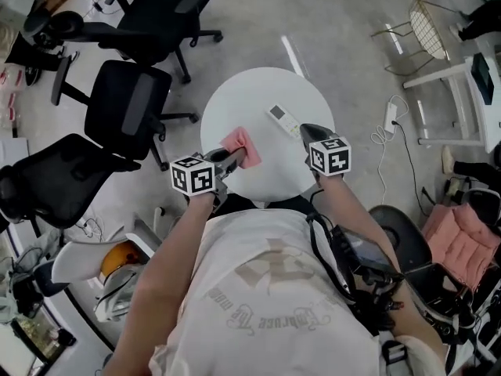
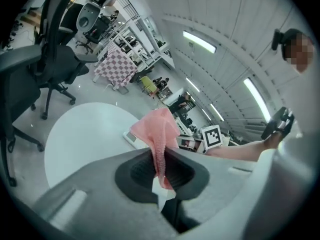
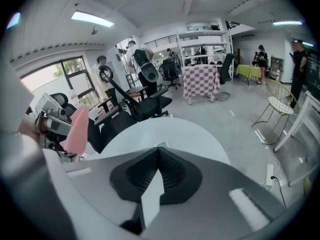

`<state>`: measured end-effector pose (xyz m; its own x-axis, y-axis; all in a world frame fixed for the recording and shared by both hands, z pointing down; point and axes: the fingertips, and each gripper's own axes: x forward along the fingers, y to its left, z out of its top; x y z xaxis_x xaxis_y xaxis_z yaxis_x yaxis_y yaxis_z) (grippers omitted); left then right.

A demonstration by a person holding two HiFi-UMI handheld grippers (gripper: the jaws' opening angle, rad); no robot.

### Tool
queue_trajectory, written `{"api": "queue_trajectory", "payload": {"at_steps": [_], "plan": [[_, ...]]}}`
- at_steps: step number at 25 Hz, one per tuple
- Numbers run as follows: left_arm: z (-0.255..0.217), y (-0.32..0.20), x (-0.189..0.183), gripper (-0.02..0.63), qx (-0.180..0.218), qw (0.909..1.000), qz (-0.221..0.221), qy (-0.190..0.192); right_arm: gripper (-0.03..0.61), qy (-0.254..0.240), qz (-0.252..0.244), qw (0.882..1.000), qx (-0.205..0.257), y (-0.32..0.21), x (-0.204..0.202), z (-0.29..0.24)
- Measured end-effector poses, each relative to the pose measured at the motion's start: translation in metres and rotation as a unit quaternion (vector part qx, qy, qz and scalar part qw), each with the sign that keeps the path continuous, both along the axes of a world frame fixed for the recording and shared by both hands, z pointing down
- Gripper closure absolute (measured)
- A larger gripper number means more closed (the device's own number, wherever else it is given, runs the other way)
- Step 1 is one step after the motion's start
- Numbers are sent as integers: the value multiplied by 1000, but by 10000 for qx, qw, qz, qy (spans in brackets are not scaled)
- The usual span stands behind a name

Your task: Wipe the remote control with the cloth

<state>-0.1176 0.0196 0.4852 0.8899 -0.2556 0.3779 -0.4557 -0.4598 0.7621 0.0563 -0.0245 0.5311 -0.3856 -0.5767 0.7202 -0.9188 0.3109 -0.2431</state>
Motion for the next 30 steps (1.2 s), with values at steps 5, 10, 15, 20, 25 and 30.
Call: {"api": "queue_trajectory", "payload": {"at_steps": [5, 10, 15, 20, 25, 30], "plan": [[-14, -6, -17, 594, 466, 9985, 292, -58, 574, -223, 245, 9978, 574, 18, -18, -41], [-25, -6, -15, 595, 876, 9929, 807, -1, 572, -246, 559, 9911, 1180, 41, -22, -79], [-40, 4, -2, 595, 1084, 9869, 1193, 23, 572, -257, 882, 9860, 1392, 70, -13, -101], [-55, 11, 14, 595, 1381, 9778, 1574, 102, 572, -229, 1235, 9800, 1542, 94, -5, -108], [-54, 19, 29, 594, 1522, 9727, 1751, 116, 572, -229, 1394, 9750, 1713, 109, 7, -108], [-79, 19, 55, 595, 1577, 9693, 1887, 32, 572, -327, 1505, 9731, 1715, 112, 30, -127]]}}
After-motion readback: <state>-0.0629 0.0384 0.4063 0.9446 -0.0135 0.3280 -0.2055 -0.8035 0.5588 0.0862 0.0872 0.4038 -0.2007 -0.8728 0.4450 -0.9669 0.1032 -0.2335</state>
